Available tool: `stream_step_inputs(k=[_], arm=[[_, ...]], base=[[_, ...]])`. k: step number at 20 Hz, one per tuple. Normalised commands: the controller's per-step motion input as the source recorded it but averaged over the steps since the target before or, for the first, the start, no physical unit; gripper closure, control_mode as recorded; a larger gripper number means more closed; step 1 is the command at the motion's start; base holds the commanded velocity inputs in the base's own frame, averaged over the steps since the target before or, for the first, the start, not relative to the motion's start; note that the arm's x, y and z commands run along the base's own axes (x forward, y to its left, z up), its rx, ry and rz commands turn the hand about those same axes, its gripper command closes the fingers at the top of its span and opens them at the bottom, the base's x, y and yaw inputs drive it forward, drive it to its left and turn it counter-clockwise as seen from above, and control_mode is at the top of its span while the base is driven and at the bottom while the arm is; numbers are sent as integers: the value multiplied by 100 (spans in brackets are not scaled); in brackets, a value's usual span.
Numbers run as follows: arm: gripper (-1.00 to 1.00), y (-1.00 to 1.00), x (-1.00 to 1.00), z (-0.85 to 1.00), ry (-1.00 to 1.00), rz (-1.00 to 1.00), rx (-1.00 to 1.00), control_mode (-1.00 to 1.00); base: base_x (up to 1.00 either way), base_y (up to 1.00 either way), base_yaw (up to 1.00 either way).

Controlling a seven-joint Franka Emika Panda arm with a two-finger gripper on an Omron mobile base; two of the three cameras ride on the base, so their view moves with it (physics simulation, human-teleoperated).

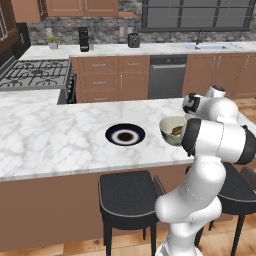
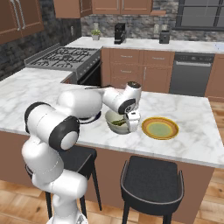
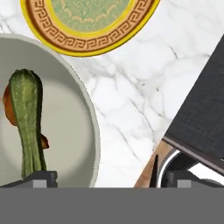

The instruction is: Pick the chicken drumstick and squash from their plates and place them in the bowl. Then put the bowl in the fridge.

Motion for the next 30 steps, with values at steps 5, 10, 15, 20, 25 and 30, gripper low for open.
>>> stream_step_inputs(k=[5,10,15,20,25,30], arm=[[-100,11,-4,-7,-10,18,-3,-100],[-100,3,5,0,0,14,-13,-100],[-100,-4,17,0,6,9,-5,-100],[-100,-5,9,-2,12,1,0,-100],[-100,-9,2,-8,11,0,5,-100],[-100,-8,1,-9,4,0,9,-100]], base=[[0,0,0],[0,0,0],[0,0,0],[0,0,0],[0,0,0],[0,0,0]])
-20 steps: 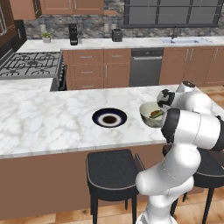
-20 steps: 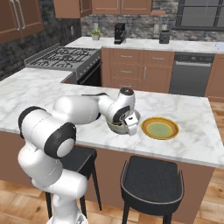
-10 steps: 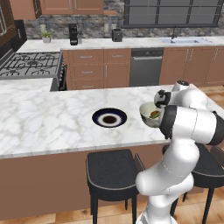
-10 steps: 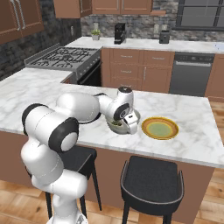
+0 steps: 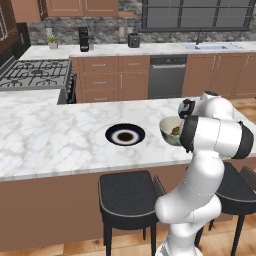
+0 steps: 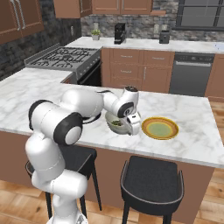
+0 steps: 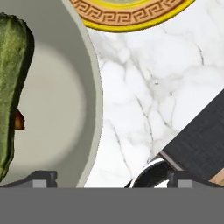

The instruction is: Pick the chicken drumstick and squash from their plates and place them in the bowl. Then put the bowl in the fridge.

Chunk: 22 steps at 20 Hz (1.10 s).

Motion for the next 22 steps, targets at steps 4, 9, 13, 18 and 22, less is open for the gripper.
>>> stream_step_inputs(k=[4,9,13,18,22], arm=[[-100,-2,4,-11,0,-1,11,-100],[-100,0,18,-8,0,-5,5,-100],[-100,0,23,-5,0,-5,1,-100],[-100,0,22,-9,0,-7,0,-100],[-100,0,18,-19,0,-7,0,-100]], base=[[0,0,0],[0,0,0],[0,0,0],[0,0,0],[0,0,0]])
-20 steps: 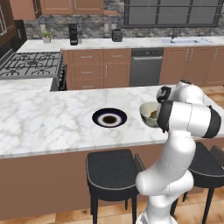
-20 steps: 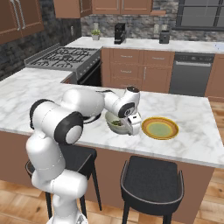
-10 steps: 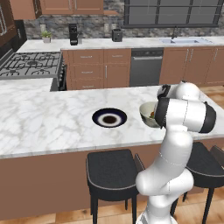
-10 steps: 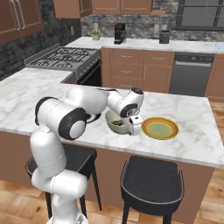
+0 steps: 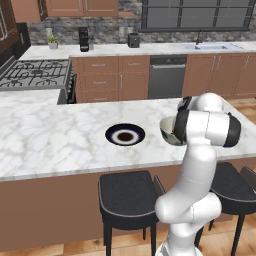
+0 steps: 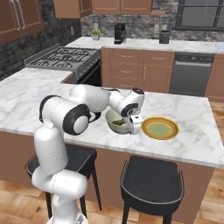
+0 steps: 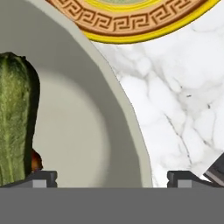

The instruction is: Pick the chicken drumstick and squash from their plates and place them in the bowl. Then put the bowl in the fridge.

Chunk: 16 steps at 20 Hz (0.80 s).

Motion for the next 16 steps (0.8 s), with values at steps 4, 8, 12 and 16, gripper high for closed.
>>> stream_step_inputs(k=[4,8,12,16], arm=[[-100,0,-2,-23,0,-7,0,-100],[-100,-1,-7,-21,0,-7,0,-100],[-100,2,-7,-9,0,-6,0,-100],[100,18,-2,-6,-1,-4,0,-100]], base=[[0,0,0],[0,0,0],[0,0,0],[0,0,0]])
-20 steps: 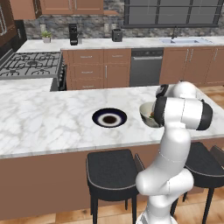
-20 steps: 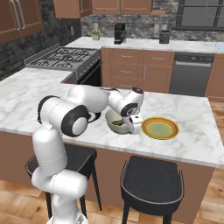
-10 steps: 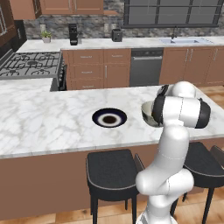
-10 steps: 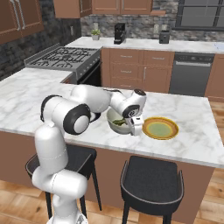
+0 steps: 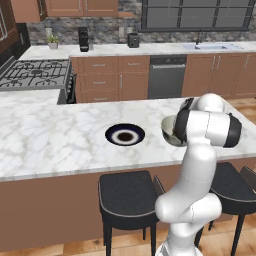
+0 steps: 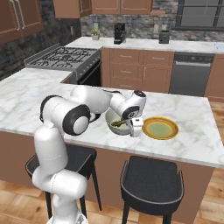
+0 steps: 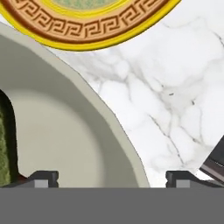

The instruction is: Pick the chicken drumstick and squash from their plates and place them in the bowl. Then put the bowl in the fridge.

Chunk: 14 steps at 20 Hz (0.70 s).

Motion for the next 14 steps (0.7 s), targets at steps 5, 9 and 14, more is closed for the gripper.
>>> stream_step_inputs(k=[5,9,14], arm=[[100,20,0,0,-1,-2,0,-100],[100,23,0,-1,-1,0,0,-100],[100,19,0,-1,-1,0,0,-100]], base=[[0,0,0],[0,0,0],[0,0,0]])
